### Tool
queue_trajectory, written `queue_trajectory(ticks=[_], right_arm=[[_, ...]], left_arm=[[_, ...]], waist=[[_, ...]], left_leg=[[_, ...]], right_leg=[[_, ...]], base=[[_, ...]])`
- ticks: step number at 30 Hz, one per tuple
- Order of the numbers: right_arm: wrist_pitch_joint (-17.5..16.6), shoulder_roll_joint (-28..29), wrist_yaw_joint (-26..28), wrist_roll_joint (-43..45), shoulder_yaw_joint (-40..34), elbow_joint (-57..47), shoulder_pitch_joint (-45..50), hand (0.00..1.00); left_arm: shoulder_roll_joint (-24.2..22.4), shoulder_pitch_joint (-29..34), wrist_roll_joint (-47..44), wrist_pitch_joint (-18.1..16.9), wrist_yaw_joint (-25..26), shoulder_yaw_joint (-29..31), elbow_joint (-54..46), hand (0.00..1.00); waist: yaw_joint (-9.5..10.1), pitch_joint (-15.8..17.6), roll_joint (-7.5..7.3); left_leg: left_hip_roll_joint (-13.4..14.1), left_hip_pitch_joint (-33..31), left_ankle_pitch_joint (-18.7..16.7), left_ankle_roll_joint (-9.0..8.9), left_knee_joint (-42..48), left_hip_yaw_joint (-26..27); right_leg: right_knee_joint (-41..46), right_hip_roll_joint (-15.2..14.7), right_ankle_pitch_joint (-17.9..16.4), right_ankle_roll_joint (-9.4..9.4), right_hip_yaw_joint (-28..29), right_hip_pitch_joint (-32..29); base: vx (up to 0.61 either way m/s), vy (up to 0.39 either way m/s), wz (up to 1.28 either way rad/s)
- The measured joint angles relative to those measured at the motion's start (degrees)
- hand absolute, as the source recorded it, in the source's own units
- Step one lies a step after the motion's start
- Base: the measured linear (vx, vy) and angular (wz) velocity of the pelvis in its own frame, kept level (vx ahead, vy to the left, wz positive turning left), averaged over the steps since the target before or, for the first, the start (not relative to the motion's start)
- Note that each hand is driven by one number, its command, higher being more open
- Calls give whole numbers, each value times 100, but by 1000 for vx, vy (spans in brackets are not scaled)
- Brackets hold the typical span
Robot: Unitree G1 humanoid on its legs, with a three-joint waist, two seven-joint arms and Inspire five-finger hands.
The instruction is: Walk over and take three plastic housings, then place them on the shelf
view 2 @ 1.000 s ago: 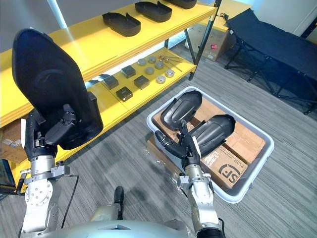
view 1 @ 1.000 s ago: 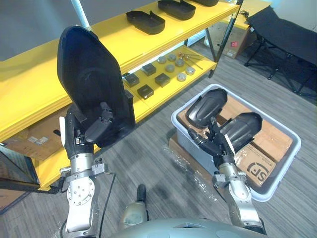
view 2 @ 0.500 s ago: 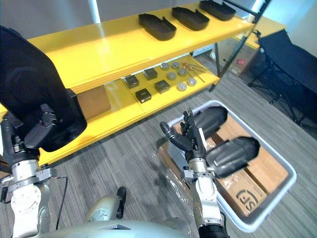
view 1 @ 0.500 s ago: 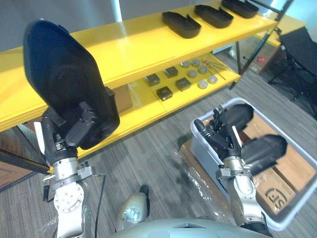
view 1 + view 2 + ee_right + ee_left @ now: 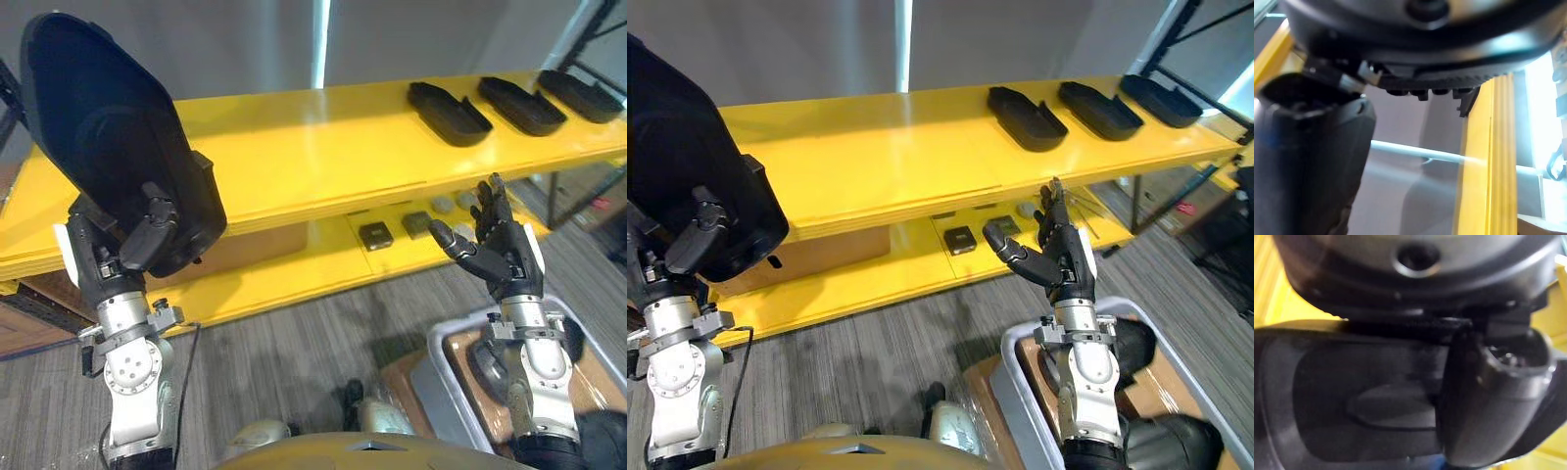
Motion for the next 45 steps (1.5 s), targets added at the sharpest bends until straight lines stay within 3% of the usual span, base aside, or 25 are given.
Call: queue_trajectory(ticks=[1, 4, 6, 7, 8, 9, 10, 12, 15, 16, 17, 18, 20, 22, 26, 29, 31, 33, 38, 45], right_arm=[[12, -94, 1, 1, -11, 1, -42, 100], [55, -163, 7, 14, -55, -3, -184, 100], [55, -133, -37, 19, -144, -74, -142, 100], [54, -130, -102, 18, -171, -254, -89, 100], [54, -119, -114, 18, -174, -331, -67, 100], [37, -47, -126, 16, -219, -444, 20, 100], [-46, 88, -139, 16, -351, -473, 54, 100], [-108, 202, -264, 24, -535, -481, 37, 100], [-141, 205, -512, 35, -893, -481, 40, 100], [-144, 171, -614, 71, -959, -481, 41, 100], [-145, 103, -697, 129, -1000, -478, 43, 100], [-150, 156, -756, 128, -972, -475, 40, 100], [-150, 482, -871, 104, -649, -532, 82, 100], [-147, 614, -971, -6, -442, -735, 229, 100], [-145, 664, -1068, -215, -249, -1176, 509, 100], [56, 814, -1021, -208, -184, -1174, 703, 100], [275, 829, -926, -161, -54, -1174, 932, 100], [378, 852, -814, 20, 29, -1173, 1181, 100], [378, 1067, -764, 103, 209, -1171, 1511, 100], [492, 1294, -724, 109, 1138, -1215, 1684, 100]], left_arm=[[-5, 9, -9, 0, -87, -2, 0, 0], [-11, 4, -14, 0, -129, -56, 1, 0], [-75, 12, -17, 0, -129, -270, 31, 0], [-144, 9, -26, -2, -143, -329, 30, 0], [-169, 11, -29, -1, -156, -339, 31, 0], [-176, 6, -41, -2, -201, -355, 40, 0], [-174, -19, -41, -5, -274, -355, 42, 0], [-178, -63, -36, -9, -392, -368, 44, 0], [-165, -185, -1, -34, -680, -558, 46, 0], [-165, -237, -22, -32, -867, -670, 48, 0], [-124, -293, -183, -7, -1111, -825, 57, 0], [-46, -328, -266, -3, -1220, -905, 61, 0], [391, -392, -708, 99, -1653, -1183, -9, 0], [558, -575, -1066, 510, -1975, -1405, -33, 0], [703, -1042, -1666, 1188, -2155, -2032, -15, 0], [701, -1877, -2082, 1663, -1885, -2646, 461, 0], [627, -2565, -2270, 1888, -1408, -2926, 1113, 0], [491, -3069, -2274, 1951, -937, -2925, 1728, 0], [415, -4179, -2378, 1985, 102, -2694, 2682, 0], [197, -5271, -2427, 1976, 1537, -2168, 3667, 0]], waist=[[41, -51, 91], [12, -54, 128], [7, 2, 199], [4, 72, 335], [1, 104, 364], [-4, 122, 316], [-31, 114, 293], [-136, 113, 235], [-331, 78, 323], [-351, 35, 463], [-371, -17, 588], [-396, -31, 546], [-466, -60, 52], [-489, -127, -114], [-610, -153, -137], [-846, -179, -88], [-1135, -216, -21], [-1369, -237, 15], [-1746, -245, 28], [-1888, -242, 31]], left_leg=[[134, 25, -25, -61, -25, 116], [252, 136, 32, -140, 110, 294], [302, -255, 26, -190, 1504, 625], [479, -586, 155, -409, 2469, 931], [587, -721, 299, -574, 2865, 1108], [848, -874, 294, -420, 3181, 1530], [1166, -837, 53, -260, 2803, 1850], [1415, -844, -31, -278, 1938, 1971], [1759, -810, 538, -498, 600, 1793], [1860, -674, 1119, -487, 223, 1762], [1819, -453, 1163, -991, -26, 1833], [1692, -344, 1109, -1086, -156, 1920], [1207, -119, 1172, -881, -573, 2240], [1077, -128, 1185, -814, -673, 2371], [1073, -132, 1147, -827, -696, 2585], [1264, -21, 1094, -942, -708, 2861], [1439, 126, 1056, -1027, -770, 3176], [1534, 398, 1080, -1112, -958, 3508], [1638, 688, 1284, -1237, -1378, 3973], [1724, 774, 1514, -1280, -1714, 4199]], right_leg=[[-13, 104, -28, -46, -22, 8], [-260, 224, -91, -108, -93, 339], [-510, 261, -168, -84, -124, 810], [-595, 322, -280, -136, -115, 1064], [-647, 311, -302, -147, -111, 1175], [-766, 239, -302, -132, -126, 1336], [-777, 152, -314, -122, -133, 1397], [-775, -52, -310, -79, -132, 1423], [-752, -419, -273, 253, -121, 1397], [-702, -470, -316, 466, -57, 1382], [-622, -529, -356, 652, 80, 1371], [-597, -662, -361, 666, 131, 1373], [-591, -1145, -345, 699, 364, 1235], [-588, -1217, -275, 770, 366, 1133], [-597, -1184, -142, 948, 367, 968], [-721, -998, -82, 952, 592, 912], [-847, -811, 3, 869, 867, 860], [-878, -662, 43, 823, 1138, 817], [-877, -399, 102, 752, 1492, 597], [-877, -246, 134, 753, 1618, 436]], base=[[231, -95, 12], [253, -66, 10], [184, -4, 7], [146, 41, -1], [128, 77, -9], [117, 76, -7], [103, 71, -3], [105, 100, 7], [125, 310, 7], [120, 409, -23], [97, 342, -27], [84, 436, -33], [36, 371, -29], [24, 166, -18], [22, 35, -24], [27, -51, -51], [23, -51, -77], [40, -35, -76], [14, -34, -47], [-30, -36, -12]])
